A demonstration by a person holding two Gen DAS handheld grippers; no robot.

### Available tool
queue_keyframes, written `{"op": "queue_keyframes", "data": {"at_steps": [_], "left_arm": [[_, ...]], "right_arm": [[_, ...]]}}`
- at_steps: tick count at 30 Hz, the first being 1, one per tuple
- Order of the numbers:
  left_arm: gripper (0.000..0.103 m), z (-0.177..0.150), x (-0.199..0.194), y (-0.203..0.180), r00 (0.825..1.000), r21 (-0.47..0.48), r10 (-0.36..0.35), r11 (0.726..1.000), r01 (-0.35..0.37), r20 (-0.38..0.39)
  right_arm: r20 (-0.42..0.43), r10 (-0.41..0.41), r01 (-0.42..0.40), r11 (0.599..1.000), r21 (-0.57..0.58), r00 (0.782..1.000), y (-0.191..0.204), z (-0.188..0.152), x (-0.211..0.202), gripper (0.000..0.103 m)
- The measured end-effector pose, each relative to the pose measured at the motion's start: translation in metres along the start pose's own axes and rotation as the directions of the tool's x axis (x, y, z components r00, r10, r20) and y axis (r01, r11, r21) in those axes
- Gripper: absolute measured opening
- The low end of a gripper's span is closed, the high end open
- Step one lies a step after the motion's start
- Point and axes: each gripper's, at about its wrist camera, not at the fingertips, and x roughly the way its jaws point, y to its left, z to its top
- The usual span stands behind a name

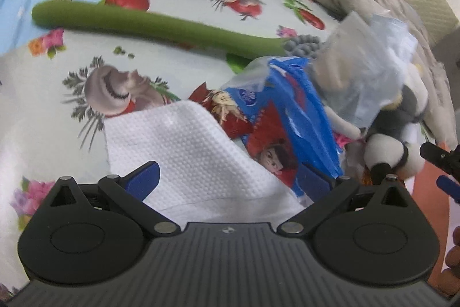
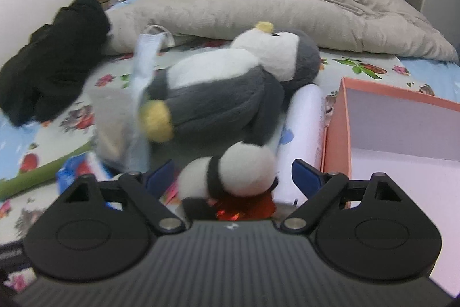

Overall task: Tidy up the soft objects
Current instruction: 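Reach the left tool to the white wipe while the right tool reaches the panda plush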

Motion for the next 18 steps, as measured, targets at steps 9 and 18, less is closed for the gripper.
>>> {"op": "queue_keyframes", "data": {"at_steps": [9, 18], "left_arm": [[0.092, -0.002, 0.015, 0.001, 0.998, -0.033, 0.063, 0.998, -0.062, 0.026], [0.055, -0.005, 0.009, 0.005, 0.998, -0.012, 0.06, 0.998, -0.059, 0.037]], "right_arm": [[0.007, -0.052, 0.051, 0.998, 0.025, 0.999, -0.002, 0.01, 0.032, 0.08], [-0.063, -0.083, 0.083, 0.997, -0.003, 0.995, 0.008, 0.004, 0.044, 0.055]]}}
